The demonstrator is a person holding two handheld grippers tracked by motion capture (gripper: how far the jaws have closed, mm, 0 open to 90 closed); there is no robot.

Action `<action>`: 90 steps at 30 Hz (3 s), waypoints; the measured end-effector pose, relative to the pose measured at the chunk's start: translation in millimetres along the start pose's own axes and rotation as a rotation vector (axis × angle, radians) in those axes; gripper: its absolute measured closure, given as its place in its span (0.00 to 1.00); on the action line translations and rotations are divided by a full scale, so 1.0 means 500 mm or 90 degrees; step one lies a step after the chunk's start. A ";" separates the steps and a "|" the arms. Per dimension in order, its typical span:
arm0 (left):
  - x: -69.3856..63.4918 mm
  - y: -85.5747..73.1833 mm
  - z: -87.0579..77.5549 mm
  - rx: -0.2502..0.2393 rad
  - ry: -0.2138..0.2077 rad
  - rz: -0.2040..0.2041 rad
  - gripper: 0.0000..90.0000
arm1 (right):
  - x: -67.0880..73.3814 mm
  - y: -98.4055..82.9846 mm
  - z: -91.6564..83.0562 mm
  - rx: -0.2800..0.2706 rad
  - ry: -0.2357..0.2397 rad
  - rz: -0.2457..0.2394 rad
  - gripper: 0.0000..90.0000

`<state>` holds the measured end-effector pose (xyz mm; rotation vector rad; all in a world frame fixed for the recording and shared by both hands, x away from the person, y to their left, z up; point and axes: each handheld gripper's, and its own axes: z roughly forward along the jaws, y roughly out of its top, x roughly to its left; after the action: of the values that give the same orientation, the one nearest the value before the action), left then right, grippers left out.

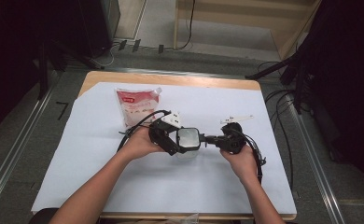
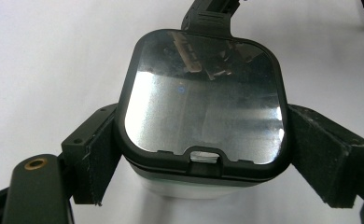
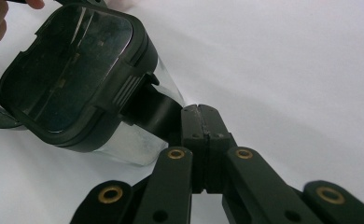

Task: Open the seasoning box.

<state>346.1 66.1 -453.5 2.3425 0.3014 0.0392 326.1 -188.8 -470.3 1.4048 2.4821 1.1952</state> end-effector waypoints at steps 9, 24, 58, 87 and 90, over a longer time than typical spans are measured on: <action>0.000 0.000 -0.002 0.003 -0.001 0.002 0.20 | 0.000 0.000 0.000 0.003 0.003 0.004 1.00; 0.001 0.000 -0.005 0.003 -0.003 0.007 0.20 | 0.002 -0.001 0.002 0.007 0.007 -0.002 1.00; -0.007 0.050 -0.034 -0.014 0.003 -0.025 0.21 | 0.009 0.000 0.002 0.013 0.017 -0.006 1.00; -0.007 0.119 -0.031 -0.005 -0.006 -0.024 0.21 | 0.010 -0.002 0.002 0.011 0.022 -0.007 1.00; -0.006 0.123 -0.029 -0.005 -0.011 -0.026 0.20 | 0.010 -0.002 0.002 0.011 0.023 -0.007 1.00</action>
<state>354.1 33.2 -399.8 2.3264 0.3402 0.0003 323.0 -185.1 -470.0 1.3839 2.5260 1.2103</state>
